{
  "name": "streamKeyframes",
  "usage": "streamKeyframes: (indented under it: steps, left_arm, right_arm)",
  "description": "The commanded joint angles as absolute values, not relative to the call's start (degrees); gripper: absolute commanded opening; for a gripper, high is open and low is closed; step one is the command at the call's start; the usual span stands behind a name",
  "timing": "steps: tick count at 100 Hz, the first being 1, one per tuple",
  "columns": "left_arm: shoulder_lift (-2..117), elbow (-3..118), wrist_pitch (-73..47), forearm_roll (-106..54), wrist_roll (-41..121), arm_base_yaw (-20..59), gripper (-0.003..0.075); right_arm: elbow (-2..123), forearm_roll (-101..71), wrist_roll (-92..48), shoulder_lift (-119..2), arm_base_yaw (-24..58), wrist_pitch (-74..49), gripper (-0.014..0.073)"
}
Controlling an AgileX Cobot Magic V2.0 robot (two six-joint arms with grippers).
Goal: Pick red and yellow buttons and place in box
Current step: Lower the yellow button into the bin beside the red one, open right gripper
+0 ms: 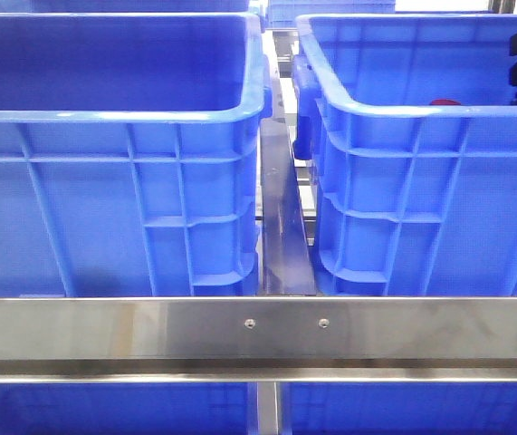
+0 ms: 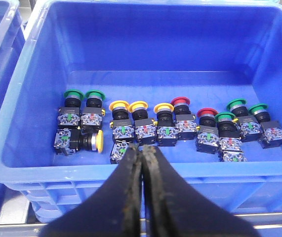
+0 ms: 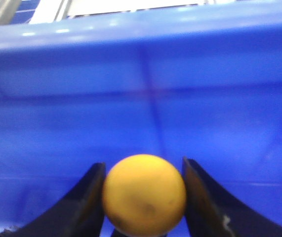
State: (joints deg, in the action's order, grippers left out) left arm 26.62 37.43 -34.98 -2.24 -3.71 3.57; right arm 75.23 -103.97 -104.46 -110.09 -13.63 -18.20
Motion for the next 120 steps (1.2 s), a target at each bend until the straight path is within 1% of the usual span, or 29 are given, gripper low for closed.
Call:
streamKeyframes:
  steps: [1,52,59,66,76,85,95,120]
  left_arm:
    - [26.8,38.9,-30.6,-2.3,-4.3,3.3,-0.0019]
    - [26.8,38.9,-30.6,-2.3,-4.3,3.3,-0.0019]
    - [26.8,38.9,-30.6,-2.3,-4.3,3.3,-0.0019]
    - [26.8,38.9,-30.6,-2.3,-4.3,3.3,-0.0019]
    - [26.8,38.9,-30.7,-2.5,-4.3,3.3,-0.0019]
    - [26.8,38.9,-30.7,-2.5,-4.3,3.3,-0.0019]
    - [26.8,38.9,-30.7,-2.5,-4.3,3.3,-0.0019]
    - [26.8,38.9,-30.9,-2.7,-4.3,3.3,-0.0019]
  right_arm:
    - [77.4,-110.0,-105.5,-107.7,-13.9,-21.6,0.0151]
    - [77.2,-110.0,-106.5,-110.4,-13.9,-21.7,0.0159]
    - [77.2,-110.0,-106.5,-110.4,-13.9,-21.9,0.0204]
    - [77.2,-110.0,-106.5,-110.4,-13.9,-22.3,0.0283]
    - [77.2,-110.0,-106.5,-110.4,-13.9,-23.2,0.0419]
    - [77.2,-110.0,-106.5,-110.4,-13.9,-24.1,0.0491]
    - [77.2,-110.0,-106.5,-110.4,-13.9,-24.4,0.0511]
    - [77.2,-110.0,-106.5,-108.8,-13.9,-24.4,0.0511]
